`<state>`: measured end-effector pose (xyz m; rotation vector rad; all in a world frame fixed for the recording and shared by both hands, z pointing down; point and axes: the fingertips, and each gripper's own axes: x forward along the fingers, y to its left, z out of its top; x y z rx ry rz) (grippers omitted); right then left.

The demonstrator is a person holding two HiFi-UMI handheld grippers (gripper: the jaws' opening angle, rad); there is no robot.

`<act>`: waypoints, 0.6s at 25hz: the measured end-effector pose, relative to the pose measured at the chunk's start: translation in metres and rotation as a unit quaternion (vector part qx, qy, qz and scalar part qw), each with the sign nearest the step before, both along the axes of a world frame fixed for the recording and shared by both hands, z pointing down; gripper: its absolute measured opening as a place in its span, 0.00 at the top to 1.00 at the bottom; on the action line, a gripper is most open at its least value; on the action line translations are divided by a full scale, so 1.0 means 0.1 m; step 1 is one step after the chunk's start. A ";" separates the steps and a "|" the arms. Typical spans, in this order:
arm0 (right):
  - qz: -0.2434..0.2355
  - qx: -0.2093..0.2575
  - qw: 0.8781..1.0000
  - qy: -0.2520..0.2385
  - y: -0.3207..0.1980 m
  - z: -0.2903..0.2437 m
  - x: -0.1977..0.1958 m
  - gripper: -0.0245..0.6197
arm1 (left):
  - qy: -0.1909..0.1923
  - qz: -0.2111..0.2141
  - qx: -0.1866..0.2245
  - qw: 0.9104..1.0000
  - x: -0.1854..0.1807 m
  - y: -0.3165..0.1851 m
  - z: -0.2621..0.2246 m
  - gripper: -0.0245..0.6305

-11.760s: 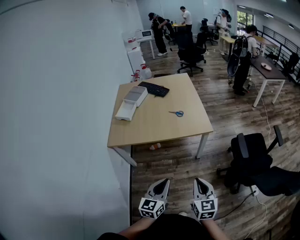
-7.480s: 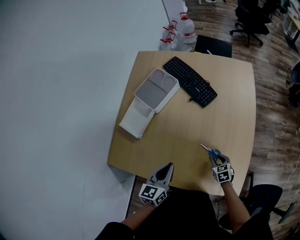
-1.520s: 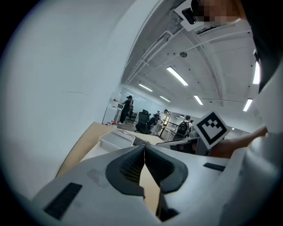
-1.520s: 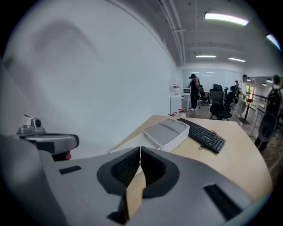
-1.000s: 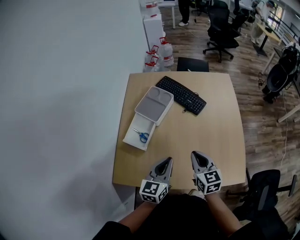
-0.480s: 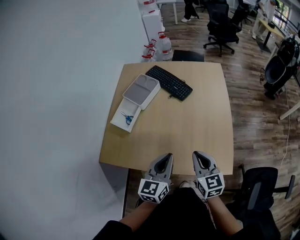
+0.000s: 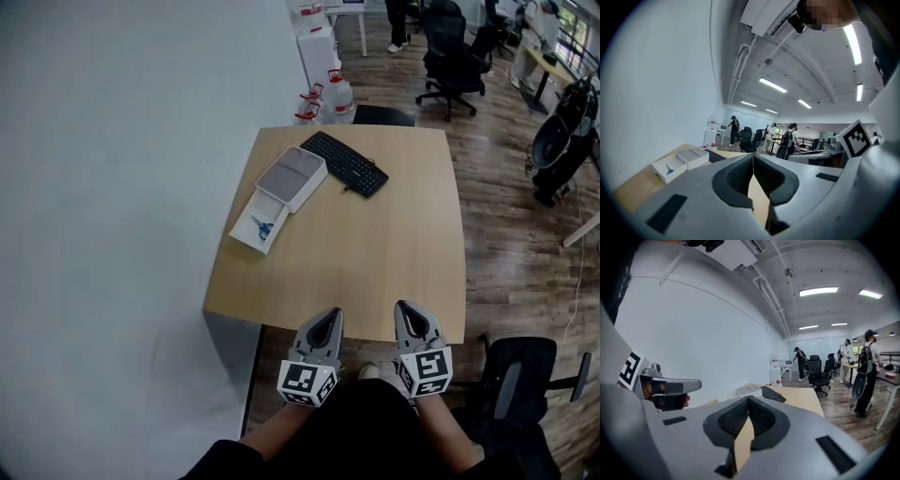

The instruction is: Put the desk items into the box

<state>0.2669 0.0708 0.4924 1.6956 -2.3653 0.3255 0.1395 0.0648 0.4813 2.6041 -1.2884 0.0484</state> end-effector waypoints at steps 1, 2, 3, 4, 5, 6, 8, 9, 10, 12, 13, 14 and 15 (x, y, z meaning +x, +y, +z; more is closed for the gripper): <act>0.007 0.006 1.000 0.004 0.02 -0.04 0.01 0.87 | 0.001 -0.002 0.000 1.000 -0.02 0.00 -0.01 0.94; 0.013 0.013 1.000 0.009 0.04 -0.07 0.02 0.87 | 0.000 -0.004 0.000 1.000 -0.04 0.01 -0.01 0.94; 0.019 0.020 1.000 0.014 0.05 -0.10 0.04 0.87 | -0.002 -0.008 0.001 1.000 -0.06 0.00 -0.01 0.94; 0.023 0.025 0.999 0.018 0.06 -0.14 0.06 0.87 | -0.003 -0.011 0.001 1.000 -0.07 0.00 -0.02 0.94; 0.026 0.029 0.999 0.021 0.06 -0.16 0.07 0.87 | -0.002 -0.013 0.002 1.000 -0.09 -0.01 -0.02 0.94; 0.028 0.031 0.999 0.023 0.06 -0.18 0.09 0.87 | -0.001 -0.014 0.002 1.000 -0.11 -0.02 -0.03 0.94; 0.030 0.031 0.999 0.024 0.06 -0.20 0.09 0.87 | 0.000 -0.015 0.002 1.000 -0.15 -0.03 -0.05 0.94; 0.031 0.031 0.999 0.024 0.06 -0.21 0.08 0.87 | 0.000 -0.014 0.003 1.000 -0.17 -0.04 -0.06 0.94; 0.032 0.031 0.999 0.024 0.07 -0.21 0.07 0.87 | 0.000 -0.013 0.004 1.000 -0.18 -0.05 -0.07 0.94; 0.033 0.029 0.999 0.022 0.09 -0.22 0.05 0.87 | 0.000 -0.013 0.006 1.000 -0.20 -0.05 -0.10 0.94; 0.033 0.029 0.999 0.021 0.09 -0.22 0.04 0.87 | 0.001 -0.014 0.007 1.000 -0.21 -0.06 -0.11 0.94; 0.033 0.029 0.999 0.021 0.10 -0.23 0.02 0.87 | 0.002 -0.015 0.007 1.000 -0.22 -0.06 -0.12 0.94; 0.033 0.030 0.999 0.021 0.11 -0.23 0.01 0.87 | 0.003 -0.016 0.007 1.000 -0.23 -0.06 -0.12 0.94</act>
